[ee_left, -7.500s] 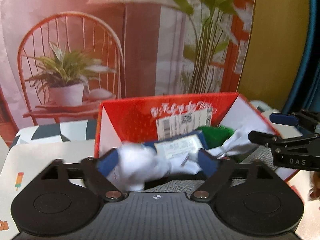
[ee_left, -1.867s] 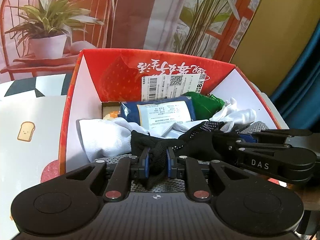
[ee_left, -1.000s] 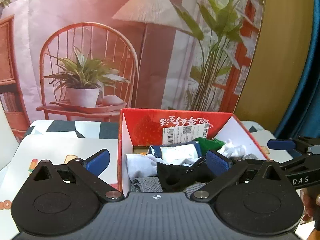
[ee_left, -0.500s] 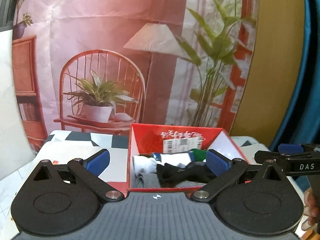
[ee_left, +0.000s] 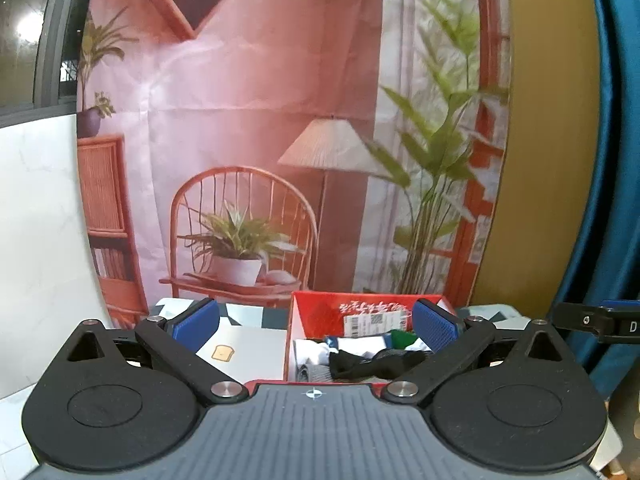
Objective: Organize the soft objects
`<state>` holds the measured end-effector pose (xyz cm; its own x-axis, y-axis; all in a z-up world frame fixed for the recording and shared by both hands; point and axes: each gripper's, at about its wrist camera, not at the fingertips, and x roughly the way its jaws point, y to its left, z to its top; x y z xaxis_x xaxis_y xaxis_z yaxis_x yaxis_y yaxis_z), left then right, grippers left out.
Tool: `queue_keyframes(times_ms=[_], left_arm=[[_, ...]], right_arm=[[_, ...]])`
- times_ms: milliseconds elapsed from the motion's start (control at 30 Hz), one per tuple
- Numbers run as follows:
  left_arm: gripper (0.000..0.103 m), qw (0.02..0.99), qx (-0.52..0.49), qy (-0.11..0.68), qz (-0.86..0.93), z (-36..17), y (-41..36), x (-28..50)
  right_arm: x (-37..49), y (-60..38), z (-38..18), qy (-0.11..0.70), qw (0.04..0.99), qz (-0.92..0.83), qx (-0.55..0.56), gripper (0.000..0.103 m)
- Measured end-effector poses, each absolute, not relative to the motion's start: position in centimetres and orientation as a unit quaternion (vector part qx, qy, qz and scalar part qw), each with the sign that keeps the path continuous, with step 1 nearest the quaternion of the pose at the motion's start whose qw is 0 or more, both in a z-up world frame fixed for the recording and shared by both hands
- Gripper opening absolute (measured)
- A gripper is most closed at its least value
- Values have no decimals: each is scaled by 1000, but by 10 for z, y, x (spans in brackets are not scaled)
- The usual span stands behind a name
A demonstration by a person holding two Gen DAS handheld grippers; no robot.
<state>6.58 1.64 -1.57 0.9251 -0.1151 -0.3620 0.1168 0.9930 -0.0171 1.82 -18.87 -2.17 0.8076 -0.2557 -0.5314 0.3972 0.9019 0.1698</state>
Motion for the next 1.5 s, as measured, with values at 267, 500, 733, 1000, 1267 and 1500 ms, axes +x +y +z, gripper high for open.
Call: queue_keyframes(times_ms=[267,500,733,1000,1267,1500], left_arm=[[103,985,9,166,-54,12,15,35],[103,985,2,165,-56,13,16,30],[103,985,1,164,-54,13,17,30],[103,986,4,160,-52,14,16,27],[103,986,6,158,-51,14,15,26],[103,986,5,158,-52,14,16,26]], right_arm=[[-17,-173,22,241,945,-190,115,103],[-28,-163,39,238,947,-197,87,103],[-27,-161,40,247,945,-201,74,103],[-28,-159,40,248,944,-203,72,103],[-28,-158,39,249,944,-203,72,103],[-27,-158,39,249,944,-203,71,103]])
